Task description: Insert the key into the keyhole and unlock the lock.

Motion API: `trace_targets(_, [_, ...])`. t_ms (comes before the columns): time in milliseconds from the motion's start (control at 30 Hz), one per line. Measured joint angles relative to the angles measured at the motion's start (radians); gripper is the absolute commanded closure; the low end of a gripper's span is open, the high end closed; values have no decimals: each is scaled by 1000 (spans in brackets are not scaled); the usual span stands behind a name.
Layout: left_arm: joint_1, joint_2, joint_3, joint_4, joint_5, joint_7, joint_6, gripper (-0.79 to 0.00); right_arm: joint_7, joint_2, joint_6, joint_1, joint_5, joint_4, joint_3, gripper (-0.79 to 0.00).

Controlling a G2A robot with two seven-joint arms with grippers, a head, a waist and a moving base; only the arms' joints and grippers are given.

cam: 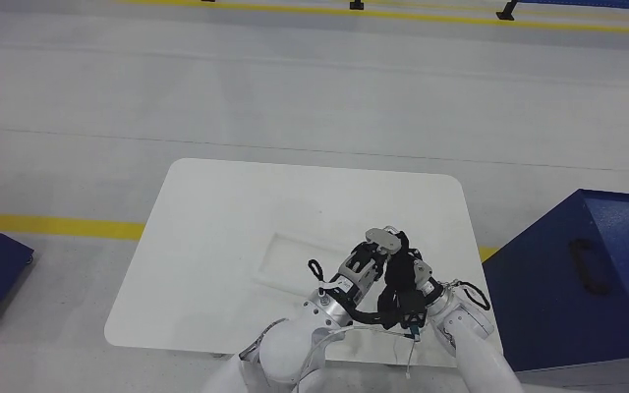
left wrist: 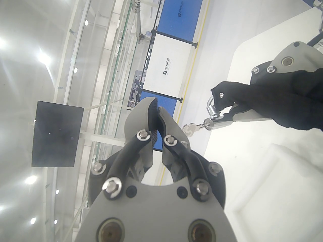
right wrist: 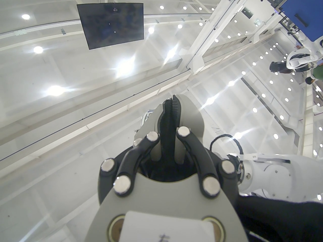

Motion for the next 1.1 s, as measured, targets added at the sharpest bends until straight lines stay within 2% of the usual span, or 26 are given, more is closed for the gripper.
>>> trace_targets(767, [-4,-29,-30,15,-31,-37,-58,0,109,-6,-69,-2,-85,-6,-3,0])
trace_targets(1100, [21,-30,-75,-38,-78,-16,-76,0,119,-13,-222,-3,-128,0,8,0])
